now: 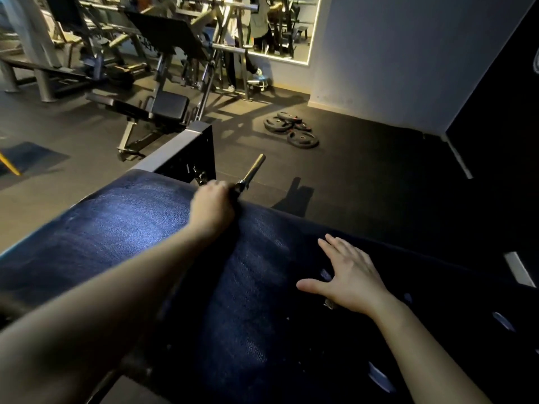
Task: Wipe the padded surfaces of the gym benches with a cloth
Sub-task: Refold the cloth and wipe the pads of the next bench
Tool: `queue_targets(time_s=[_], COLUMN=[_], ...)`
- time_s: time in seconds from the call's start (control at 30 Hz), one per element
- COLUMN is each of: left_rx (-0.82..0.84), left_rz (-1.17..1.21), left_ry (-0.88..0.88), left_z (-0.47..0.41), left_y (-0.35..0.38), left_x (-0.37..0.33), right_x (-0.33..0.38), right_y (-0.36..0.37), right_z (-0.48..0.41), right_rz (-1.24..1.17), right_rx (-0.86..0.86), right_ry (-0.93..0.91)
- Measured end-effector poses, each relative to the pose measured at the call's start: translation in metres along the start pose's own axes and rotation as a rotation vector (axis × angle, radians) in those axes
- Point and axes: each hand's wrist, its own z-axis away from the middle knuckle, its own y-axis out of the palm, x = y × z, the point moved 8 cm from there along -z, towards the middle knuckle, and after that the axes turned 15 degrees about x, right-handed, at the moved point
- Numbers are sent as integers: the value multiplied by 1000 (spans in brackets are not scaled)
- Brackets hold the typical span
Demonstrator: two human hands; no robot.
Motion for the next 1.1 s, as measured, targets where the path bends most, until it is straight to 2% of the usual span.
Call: queue_targets(time_s=[0.03,0.13,0.2,0.23,0.3,0.37,0.4,0.47,0.57,0.6,0.67,0.73,0.83,0.9,0.97,1.03,1.1], left_rx=[45,230,190,130,57,-9,-35,3,176,211,168,89,-15,-90,-71,34,115], left_rz=[28,85,60,1,-111,-107,-58,33,123,146,143,34,-61,-16,52,103,103], left_ry=[51,421,555,523,292,13,-50,-28,278,360,425,318,-73,-178,-87,175,398], left_z=[8,79,99,88,44,10,7,24,91,116,143,132,90,88,106,144,187], left_y=[17,63,58,46,17,-5,-8,7,46,54,44,16,-31,-36,-6,31,47], left_x=[-30,-125,-117,-93,-27,31,33,-11,-107,-120,-100,-45,58,63,11,-67,-107], right_x=[0,-1,-2,-1,-1,1,1,0,-3,-3,-3,-4,-3,-2,-2,-2,-4], right_y=[1,1,2,3,3,4,5,5,4,4,5,6,8,8,8,7,8], right_z=[0,-1,-1,0,0,-1,-1,-2,-3,-3,-3,-3,-5,-4,-5,-6,-8], right_rz=[-1,15,18,14,10,1,-9,-16,15,25,31,20,16,14,25,51,71], right_rx=[3,18,31,33,21,15,13,11,33,42,32,16,12,11,8,11,8], right_ry=[1,-14,-20,-18,-10,-17,-17,-13,-12,-19,-33,-27,-28,-25,-24,-23,-29])
